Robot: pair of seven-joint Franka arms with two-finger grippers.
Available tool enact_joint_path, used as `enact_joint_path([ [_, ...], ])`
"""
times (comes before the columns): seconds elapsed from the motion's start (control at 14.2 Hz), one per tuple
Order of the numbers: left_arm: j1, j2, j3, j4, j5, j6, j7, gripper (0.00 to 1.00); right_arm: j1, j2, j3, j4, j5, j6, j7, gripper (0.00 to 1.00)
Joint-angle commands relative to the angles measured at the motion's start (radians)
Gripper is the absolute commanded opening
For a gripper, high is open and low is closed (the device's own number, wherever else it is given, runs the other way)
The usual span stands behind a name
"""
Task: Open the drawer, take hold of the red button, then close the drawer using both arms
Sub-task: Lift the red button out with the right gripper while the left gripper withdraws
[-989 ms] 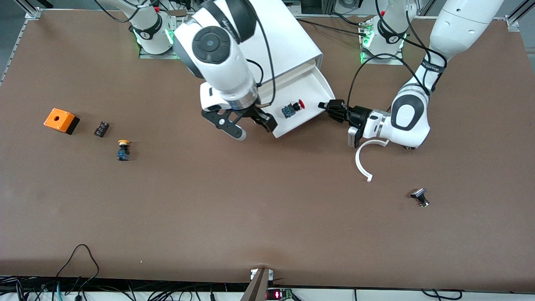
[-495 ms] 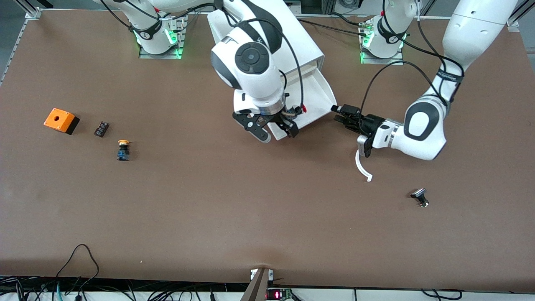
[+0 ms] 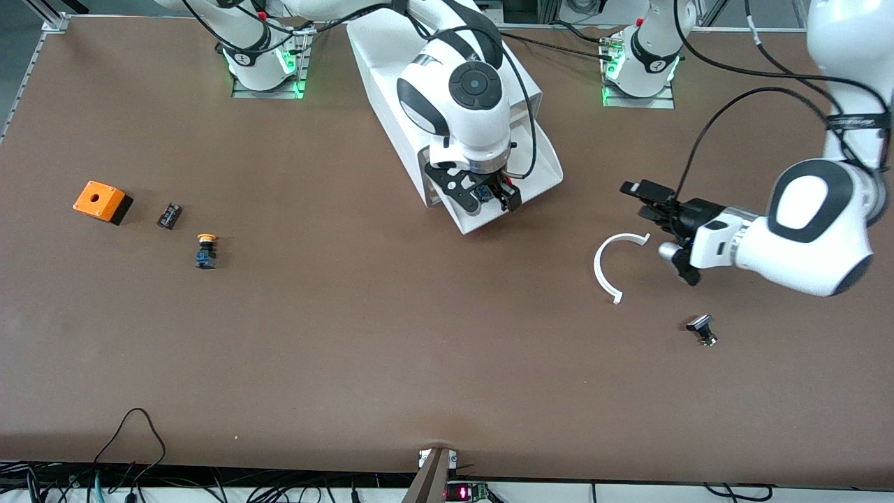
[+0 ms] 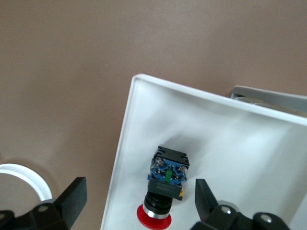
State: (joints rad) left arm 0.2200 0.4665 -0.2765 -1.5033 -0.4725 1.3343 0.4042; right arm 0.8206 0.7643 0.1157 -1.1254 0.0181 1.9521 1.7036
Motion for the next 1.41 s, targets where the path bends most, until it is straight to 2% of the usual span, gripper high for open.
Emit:
enact_joint_path([
  [0.0,-0.01,-0.055,-0.02,0.101,0.142,-0.033,-0.144,1.0,0.025,0.035,-0.008,0.032,-0.018,-0.009,0.039,1.0],
  [0.14,-0.018,-0.089,-0.021,0.127,0.227,-0.024,-0.224,1.0,0.026,0.049,-0.008,0.032,-0.018,-0.007,0.041,1.0],
  [0.21,-0.019,-0.089,-0.023,0.17,0.303,-0.024,-0.232,1.0,0.026,0.052,-0.008,0.03,-0.017,-0.007,0.042,0.99],
  [0.28,-0.024,-0.089,-0.024,0.211,0.378,-0.024,-0.235,1.0,0.031,0.05,-0.008,0.027,-0.02,-0.009,0.039,0.93],
  [0.35,-0.037,-0.089,-0.029,0.24,0.455,-0.012,-0.243,1.0,0.035,0.05,-0.008,0.026,-0.02,-0.012,0.034,0.77],
  [0.42,-0.051,-0.085,-0.027,0.279,0.513,-0.007,-0.245,1.0,0.035,0.05,-0.008,0.024,-0.02,-0.013,0.028,0.54],
  [0.49,-0.054,-0.077,-0.026,0.319,0.561,-0.007,-0.243,1.0,0.035,0.05,-0.008,0.026,-0.02,-0.013,0.027,0.27],
  [0.57,-0.062,-0.068,-0.024,0.337,0.589,-0.006,-0.245,1.0,0.035,0.049,-0.008,0.026,-0.02,-0.015,0.027,0.08],
  [0.64,-0.064,-0.063,-0.023,0.345,0.592,-0.003,-0.246,1.0,0.037,0.047,-0.008,0.026,-0.02,-0.016,0.028,0.0],
  [0.99,-0.067,-0.06,-0.02,0.344,0.592,-0.004,-0.281,1.0,0.032,0.043,-0.014,0.036,-0.018,-0.033,0.018,0.0],
  [1.2,-0.054,-0.065,-0.023,0.334,0.54,0.0,-0.464,0.99,-0.07,0.017,0.007,0.116,0.02,-0.068,-0.005,0.0],
  [1.34,-0.054,-0.065,-0.021,0.331,0.515,0.041,-0.519,0.99,-0.135,0.001,0.018,0.15,0.094,-0.067,-0.048,0.0],
])
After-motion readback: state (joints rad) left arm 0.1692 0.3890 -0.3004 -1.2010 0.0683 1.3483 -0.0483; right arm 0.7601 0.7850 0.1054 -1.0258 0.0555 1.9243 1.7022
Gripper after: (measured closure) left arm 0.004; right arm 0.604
